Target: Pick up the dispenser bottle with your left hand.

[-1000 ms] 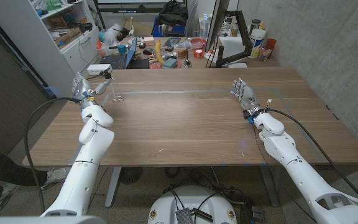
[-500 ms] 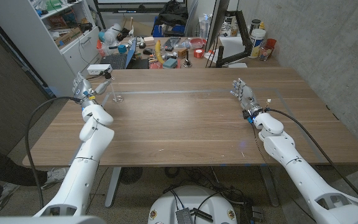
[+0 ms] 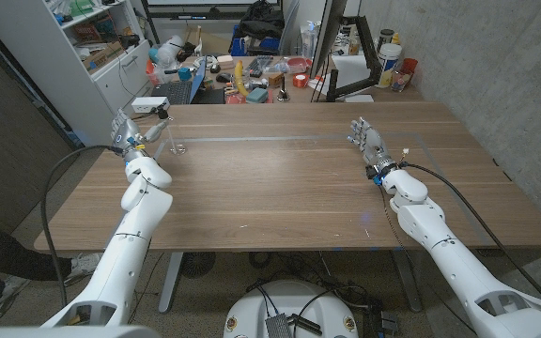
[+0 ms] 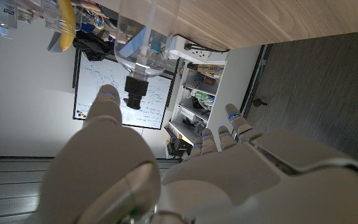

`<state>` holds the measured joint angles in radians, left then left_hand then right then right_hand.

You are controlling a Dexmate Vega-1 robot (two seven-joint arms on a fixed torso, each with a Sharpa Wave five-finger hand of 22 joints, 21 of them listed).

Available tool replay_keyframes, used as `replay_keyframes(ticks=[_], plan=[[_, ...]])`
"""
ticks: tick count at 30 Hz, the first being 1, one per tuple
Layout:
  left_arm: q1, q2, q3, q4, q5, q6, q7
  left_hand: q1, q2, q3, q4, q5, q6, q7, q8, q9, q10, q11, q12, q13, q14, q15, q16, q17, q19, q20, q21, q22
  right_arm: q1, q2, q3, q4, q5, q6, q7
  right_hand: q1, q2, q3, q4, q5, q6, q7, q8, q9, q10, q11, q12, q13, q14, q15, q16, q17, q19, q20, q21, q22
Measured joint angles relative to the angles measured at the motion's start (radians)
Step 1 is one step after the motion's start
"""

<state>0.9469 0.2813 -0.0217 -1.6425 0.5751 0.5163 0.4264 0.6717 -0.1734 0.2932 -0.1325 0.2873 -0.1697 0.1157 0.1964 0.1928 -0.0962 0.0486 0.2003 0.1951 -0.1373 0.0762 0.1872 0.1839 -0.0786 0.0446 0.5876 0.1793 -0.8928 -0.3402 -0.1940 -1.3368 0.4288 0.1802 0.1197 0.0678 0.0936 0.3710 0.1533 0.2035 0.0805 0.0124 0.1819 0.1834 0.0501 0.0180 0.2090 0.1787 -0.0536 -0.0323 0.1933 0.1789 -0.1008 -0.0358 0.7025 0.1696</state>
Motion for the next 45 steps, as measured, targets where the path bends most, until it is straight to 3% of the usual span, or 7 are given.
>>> replay_keyframes(ticks=[45], plan=[[-0.114,0.041,0.063,0.184,-0.056,-0.016,0.055,-0.004,0.004,-0.043,0.004,0.009,0.004,0.004,0.004,0.0,0.013,-0.006,0.007,0.0,0.013,-0.013,0.006,0.0,0.026,-0.002,-0.004,0.0,-0.011,0.003,0.001,-0.015,-0.01,-0.005,-0.025,0.0,0.0,-0.004,-0.004,0.0,0.005,0.006,0.0,0.0,0.0,0.0,0.0,0.0,0.0,0.0,0.0,0.0,0.005,0.006,-0.015,0.005]])
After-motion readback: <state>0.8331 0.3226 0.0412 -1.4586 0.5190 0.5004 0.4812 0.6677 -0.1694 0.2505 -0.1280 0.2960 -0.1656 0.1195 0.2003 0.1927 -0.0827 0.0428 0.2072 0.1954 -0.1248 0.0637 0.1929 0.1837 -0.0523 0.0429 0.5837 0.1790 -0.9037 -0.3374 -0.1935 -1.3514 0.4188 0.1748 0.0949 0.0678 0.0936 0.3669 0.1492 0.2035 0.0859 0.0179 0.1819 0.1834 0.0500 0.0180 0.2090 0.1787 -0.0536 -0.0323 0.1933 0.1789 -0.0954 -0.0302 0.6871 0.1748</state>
